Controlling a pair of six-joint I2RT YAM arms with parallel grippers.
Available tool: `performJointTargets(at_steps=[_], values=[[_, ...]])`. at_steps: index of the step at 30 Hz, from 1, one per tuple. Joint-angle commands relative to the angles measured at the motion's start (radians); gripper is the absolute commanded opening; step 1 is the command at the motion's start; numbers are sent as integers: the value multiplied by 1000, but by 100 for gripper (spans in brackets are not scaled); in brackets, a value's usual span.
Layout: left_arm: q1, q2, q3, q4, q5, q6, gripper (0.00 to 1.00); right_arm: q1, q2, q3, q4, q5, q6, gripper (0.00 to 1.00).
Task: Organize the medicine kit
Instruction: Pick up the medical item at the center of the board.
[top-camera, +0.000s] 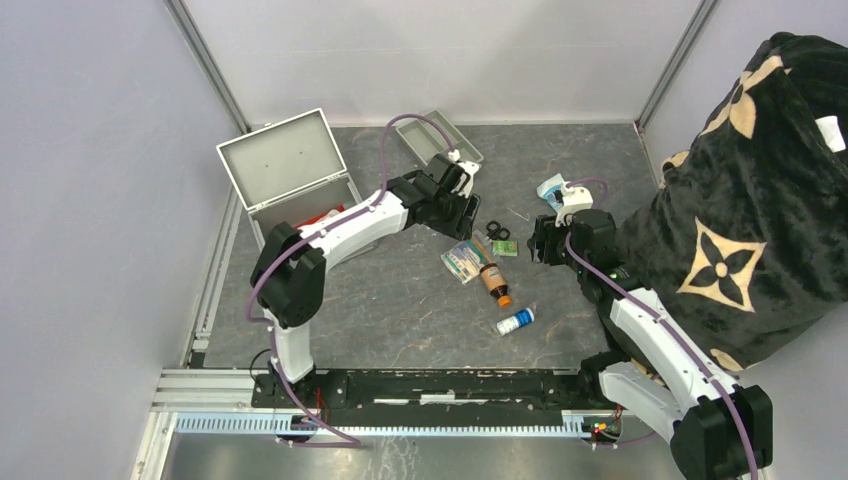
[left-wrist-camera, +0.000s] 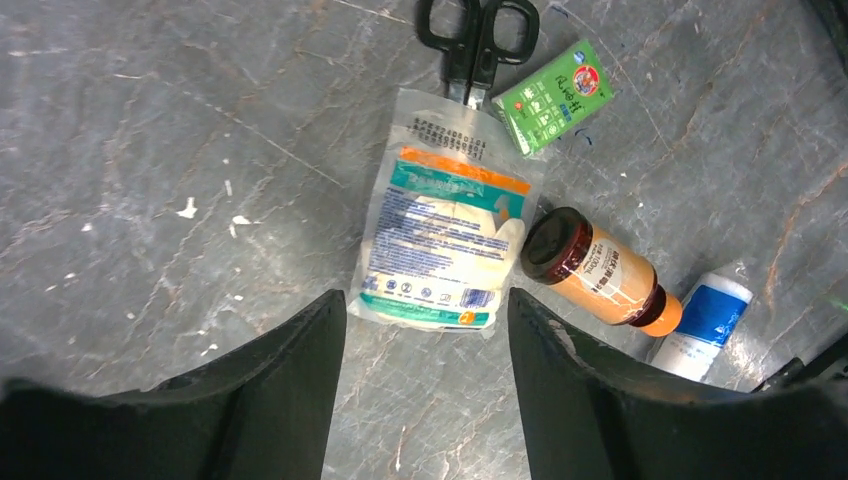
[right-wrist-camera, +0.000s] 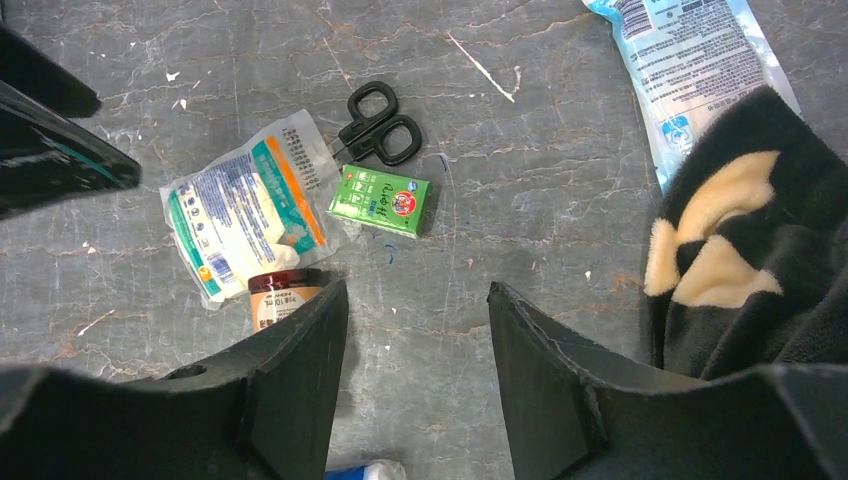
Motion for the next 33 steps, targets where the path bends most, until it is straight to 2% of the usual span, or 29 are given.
performJointTargets(at_steps=[1, 6, 12, 22, 24, 28, 33], values=[[-6, 61, -8, 45, 77, 64, 68, -2, -17, -5, 41, 0, 5, 60], [-9, 121, -3, 27, 75, 91, 75, -1, -8, -2, 43, -3, 1, 60], [-18, 159, -15, 20, 6, 99, 79, -3, 3, -5, 50, -3, 1, 61], [-61, 230, -3, -12, -79, 95, 76, -2, 1, -14, 53, -4, -1, 60], [-63, 239, -2, -17, -112, 90, 69, -2, -2, -17, 52, -3, -2, 60], [-63, 235, 1, -23, -120, 83, 48, -3, -5, -20, 50, -3, -3, 61], [-63, 210, 22, -43, -142, 75, 13, -1, -5, -19, 52, -3, -3, 60]])
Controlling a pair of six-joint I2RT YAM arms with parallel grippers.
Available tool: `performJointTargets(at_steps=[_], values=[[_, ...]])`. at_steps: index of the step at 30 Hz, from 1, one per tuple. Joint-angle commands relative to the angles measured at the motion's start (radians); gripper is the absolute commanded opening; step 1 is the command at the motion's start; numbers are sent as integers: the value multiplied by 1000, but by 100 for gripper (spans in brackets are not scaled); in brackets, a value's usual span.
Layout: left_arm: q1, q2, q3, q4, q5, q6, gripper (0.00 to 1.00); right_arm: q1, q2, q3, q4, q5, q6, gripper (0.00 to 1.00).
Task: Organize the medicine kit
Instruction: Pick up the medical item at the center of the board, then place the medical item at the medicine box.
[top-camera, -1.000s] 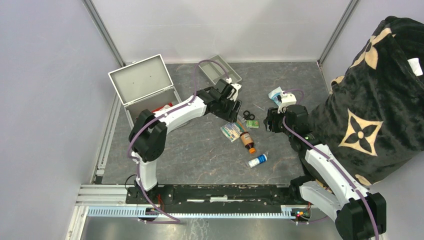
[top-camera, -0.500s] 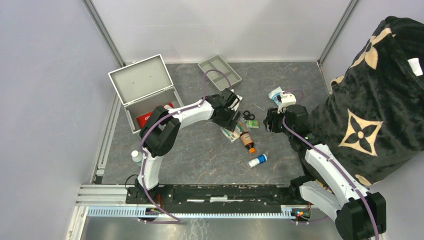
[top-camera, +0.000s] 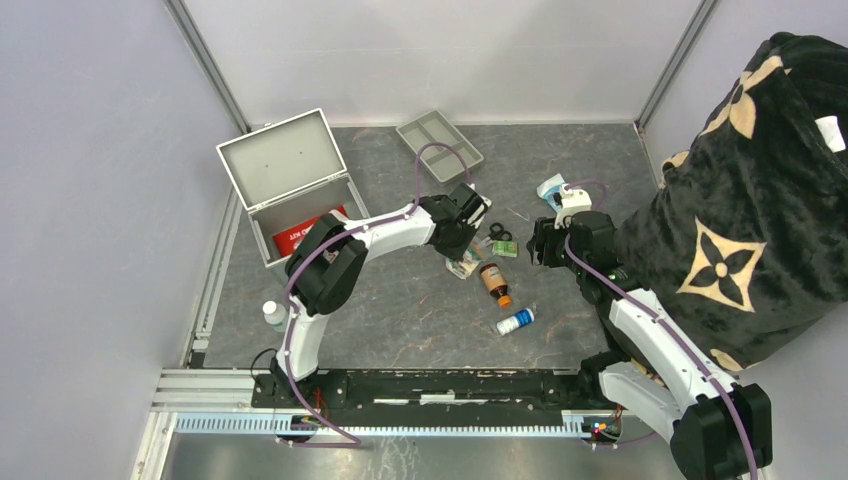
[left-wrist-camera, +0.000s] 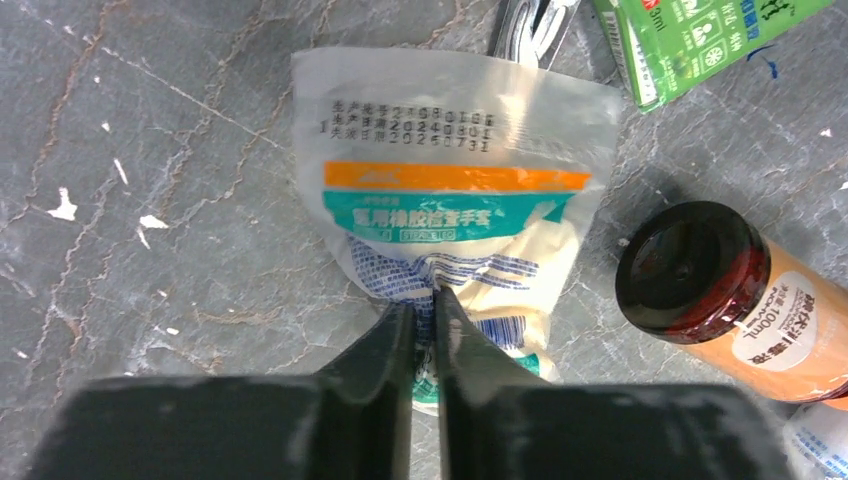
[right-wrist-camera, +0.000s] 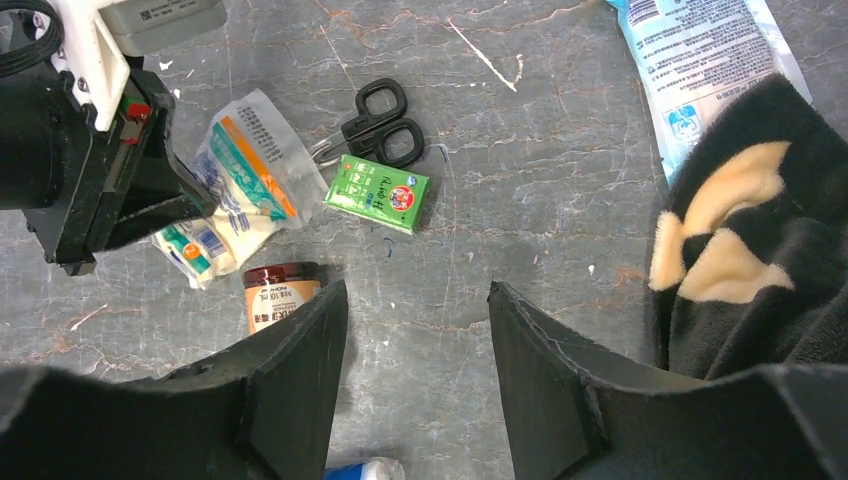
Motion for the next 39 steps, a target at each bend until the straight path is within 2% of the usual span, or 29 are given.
performJointTargets(at_steps=[1, 7, 13, 18, 22, 25, 32, 39], values=[[0, -2, 39, -47, -64, 26, 5, -3, -9, -1, 44, 2, -2, 60], [3, -64, 87, -96, -142, 2, 2, -2, -10, -2, 45, 1, 4, 60], [54, -225, 89, -93, -180, -33, 2, -2, -8, -2, 50, -32, 8, 61], [202, -402, 16, -49, -153, -105, 2, -2, -2, 0, 57, -49, 13, 60], [400, -558, -111, 5, -131, -205, 2, -2, 6, -2, 66, -64, 19, 61], [490, -648, -187, 5, -200, -250, 2, -3, 14, -4, 73, -73, 25, 60], [547, -677, -311, -24, -275, -318, 3, -3, 36, -5, 93, -108, 46, 61], [570, -668, -349, -2, -376, -312, 7, -3, 40, 4, 84, -106, 41, 61]])
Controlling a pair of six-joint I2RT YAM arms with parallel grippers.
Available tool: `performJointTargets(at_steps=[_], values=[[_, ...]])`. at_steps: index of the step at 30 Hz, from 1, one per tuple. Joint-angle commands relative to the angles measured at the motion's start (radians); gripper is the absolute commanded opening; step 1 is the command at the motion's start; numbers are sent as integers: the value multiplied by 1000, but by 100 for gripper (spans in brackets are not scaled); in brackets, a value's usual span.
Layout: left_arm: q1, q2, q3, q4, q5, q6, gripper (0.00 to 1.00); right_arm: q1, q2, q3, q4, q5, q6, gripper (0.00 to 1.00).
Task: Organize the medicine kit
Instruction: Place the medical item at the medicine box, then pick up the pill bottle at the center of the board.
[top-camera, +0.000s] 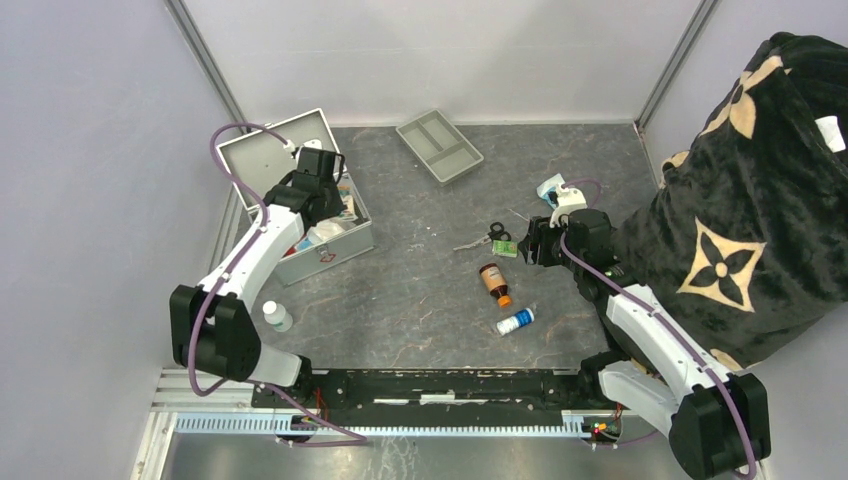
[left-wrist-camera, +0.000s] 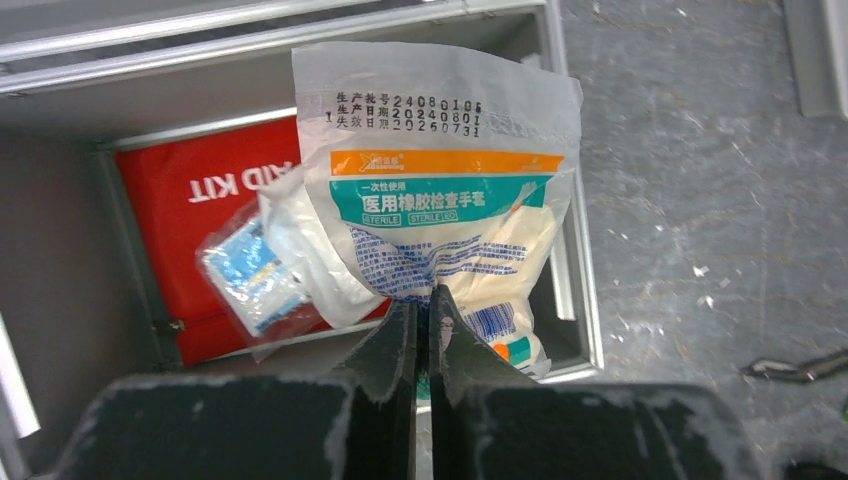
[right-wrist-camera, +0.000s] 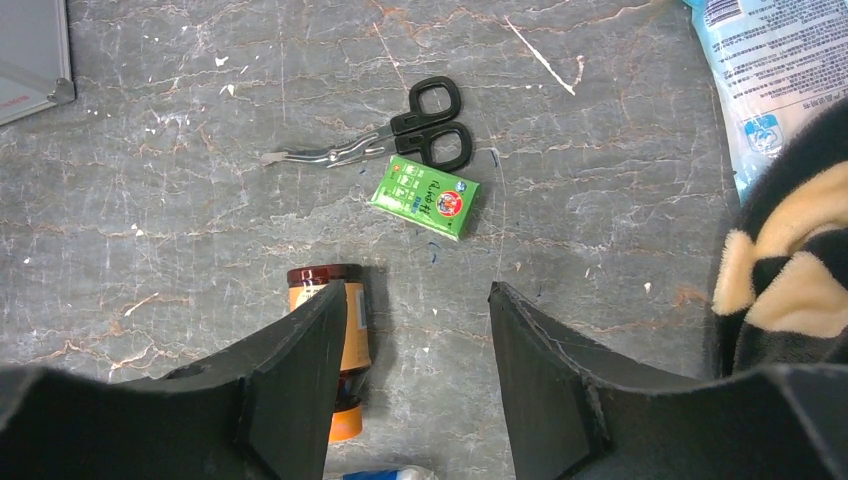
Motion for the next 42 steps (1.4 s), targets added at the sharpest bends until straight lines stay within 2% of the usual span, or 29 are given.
performJointTargets(at_steps=[1, 4, 9, 11, 14, 19, 24, 26, 31, 33, 37, 42], values=[[17, -15, -3, 40, -112, -33, 8, -2, 0, 8, 37, -5, 2, 61], [28, -13, -1, 55, -127, -20, 14, -2, 4, 10, 35, -3, 1, 61], [31, 13, 11, 57, -108, -11, 44, -3, 10, 13, 32, -2, -3, 61], [31, -1, 7, 63, -108, -11, 52, -3, 9, 13, 28, 11, -3, 61], [30, -30, 5, 72, -98, -2, 59, -3, 8, 11, 22, 31, -3, 61], [-21, -58, 40, 72, -52, 30, 63, -3, 15, 10, 12, 56, 9, 61], [-205, -56, 85, 73, -84, 3, 66, -3, 27, 14, -27, 92, 21, 62], [-272, -37, 96, 83, -56, -37, 67, -3, 17, 15, -38, 146, 37, 62], [-428, 49, 87, 157, 48, -119, 71, -4, -74, 13, -61, 299, 83, 62], [-472, 106, 84, 189, 106, -160, 73, -5, -124, 9, -68, 368, 106, 67], [-521, 210, 102, 236, 239, -293, 80, -4, -222, -20, -52, 444, 120, 70], [-565, 318, 176, 201, 258, -369, 86, -6, -266, -37, -59, 471, 129, 70]])
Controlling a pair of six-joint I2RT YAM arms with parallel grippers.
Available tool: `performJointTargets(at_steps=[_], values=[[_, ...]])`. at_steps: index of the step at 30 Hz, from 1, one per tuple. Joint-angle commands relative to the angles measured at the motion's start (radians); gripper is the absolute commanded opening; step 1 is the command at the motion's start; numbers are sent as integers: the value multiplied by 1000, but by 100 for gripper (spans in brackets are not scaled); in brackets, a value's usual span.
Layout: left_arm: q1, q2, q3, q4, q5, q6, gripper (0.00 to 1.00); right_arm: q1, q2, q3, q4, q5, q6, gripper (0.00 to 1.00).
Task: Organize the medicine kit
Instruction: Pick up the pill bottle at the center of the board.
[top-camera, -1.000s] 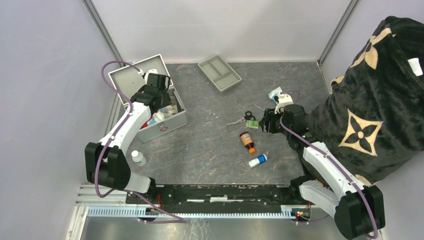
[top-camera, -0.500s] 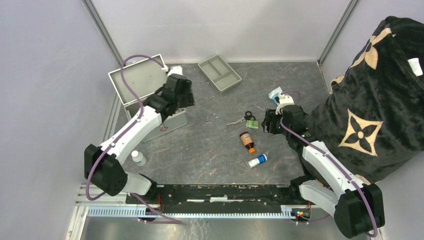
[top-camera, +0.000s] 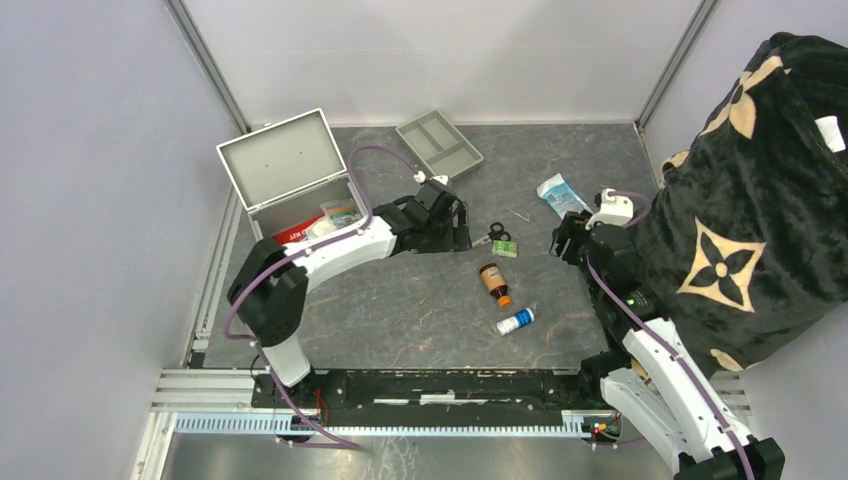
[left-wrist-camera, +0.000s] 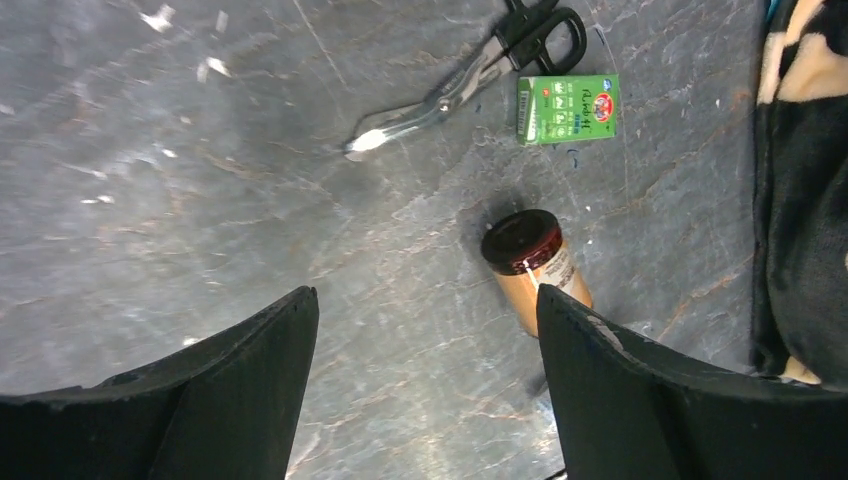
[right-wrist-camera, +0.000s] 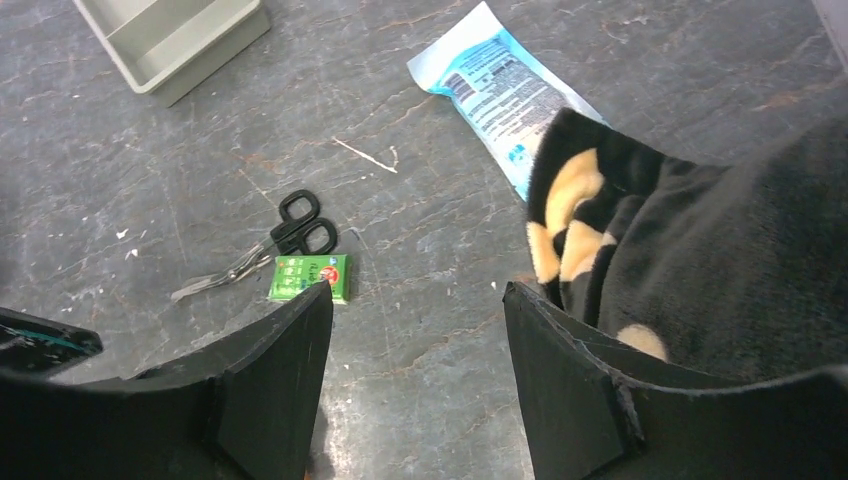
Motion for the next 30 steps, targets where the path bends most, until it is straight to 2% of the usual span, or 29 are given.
performJointTargets(at_steps=[1, 6, 12, 24, 30], values=[[-35, 55, 101, 15, 53, -141, 87, -5, -20, -21, 5, 85, 34, 70], [-97, 119, 134, 11, 55, -191, 95, -4, -29, -32, 0, 84, 38, 70], [-142, 205, 167, 11, 86, -220, 96, -4, -49, -46, -5, 90, 37, 70], [-166, 290, 197, 11, 148, -231, 92, -4, -65, -63, -10, 98, 33, 70], [-170, 340, 218, 11, 163, -226, 85, -4, -64, -69, -8, 98, 30, 70]])
